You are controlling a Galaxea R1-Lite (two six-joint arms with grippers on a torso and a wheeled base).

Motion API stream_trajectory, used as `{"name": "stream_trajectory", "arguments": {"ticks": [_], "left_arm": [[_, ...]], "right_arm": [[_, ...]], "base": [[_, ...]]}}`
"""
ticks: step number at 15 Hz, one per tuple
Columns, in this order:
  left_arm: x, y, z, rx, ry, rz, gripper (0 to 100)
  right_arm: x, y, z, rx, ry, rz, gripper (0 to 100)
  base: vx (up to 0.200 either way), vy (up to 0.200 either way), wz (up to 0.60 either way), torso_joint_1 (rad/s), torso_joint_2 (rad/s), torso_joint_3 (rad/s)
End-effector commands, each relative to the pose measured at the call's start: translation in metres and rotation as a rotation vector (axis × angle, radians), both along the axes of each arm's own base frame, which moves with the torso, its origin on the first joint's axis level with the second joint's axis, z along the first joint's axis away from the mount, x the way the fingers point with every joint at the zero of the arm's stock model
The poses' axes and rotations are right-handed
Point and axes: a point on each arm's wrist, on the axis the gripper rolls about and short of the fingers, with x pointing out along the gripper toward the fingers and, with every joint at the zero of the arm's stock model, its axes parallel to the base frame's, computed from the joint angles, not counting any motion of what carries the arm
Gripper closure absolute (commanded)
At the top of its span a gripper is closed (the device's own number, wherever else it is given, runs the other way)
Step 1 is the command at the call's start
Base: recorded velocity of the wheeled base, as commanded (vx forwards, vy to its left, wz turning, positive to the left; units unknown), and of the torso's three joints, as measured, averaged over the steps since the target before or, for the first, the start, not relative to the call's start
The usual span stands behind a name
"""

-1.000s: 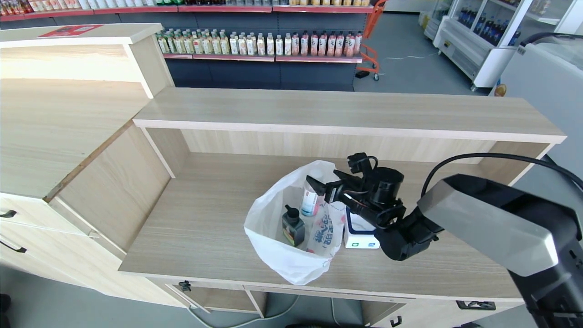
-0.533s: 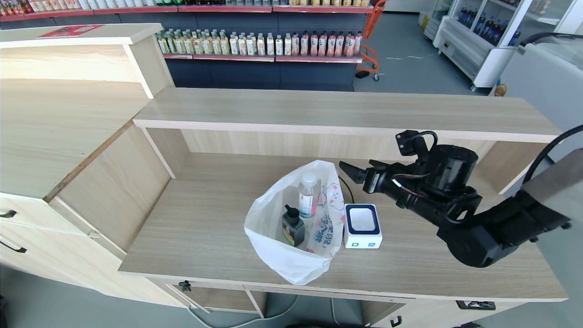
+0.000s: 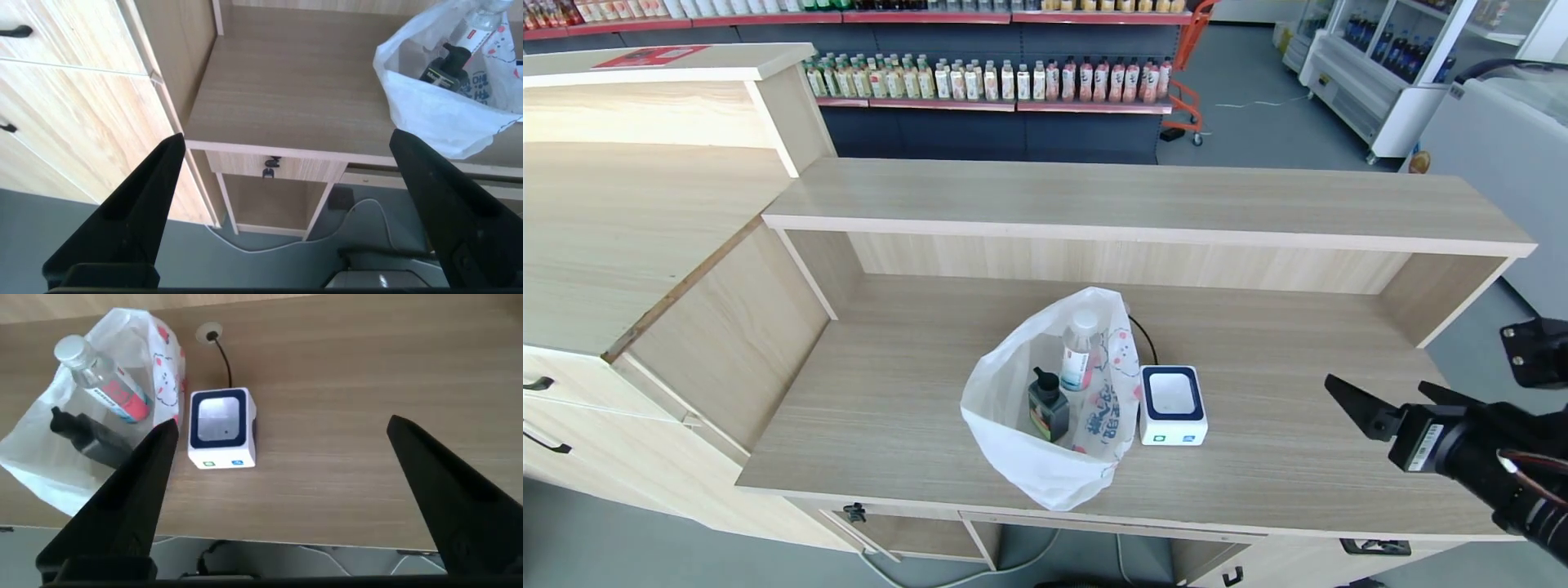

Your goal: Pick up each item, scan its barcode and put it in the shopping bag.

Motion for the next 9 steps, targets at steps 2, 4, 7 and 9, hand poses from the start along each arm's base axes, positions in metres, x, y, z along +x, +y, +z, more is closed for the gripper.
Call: {"name": "stream_trajectory", "arguments": {"ticks": [2, 4, 7, 9], "left_arm": [[0.000, 0.000, 0.000, 0.000, 0.000, 0.001, 0], [0.000, 0.000, 0.000, 0.000, 0.000, 0.001, 0], [0.000, 0.000, 0.000, 0.000, 0.000, 0.001, 0], [0.000, 0.000, 0.000, 0.000, 0.000, 0.001, 0]], "right_arm": [[-0.088, -0.036, -0.016, -0.057, -0.031, -0.043, 0], [-0.133, -0.045, -0.039, -0.089, 0.025, -0.012, 0], [-0.176, -0.047, -0.069, -0.109, -0.049, -0.024, 0], [-0.184, -0.048, -0.074, -0.113, -0.109, -0.077, 0]], "base": [[0.000, 0.000, 0.00, 0.000, 0.00, 0.000], [0.000, 0.000, 0.00, 0.000, 0.00, 0.000], [0.000, 0.000, 0.00, 0.000, 0.00, 0.000], [0.000, 0.000, 0.00, 0.000, 0.00, 0.000]]}}
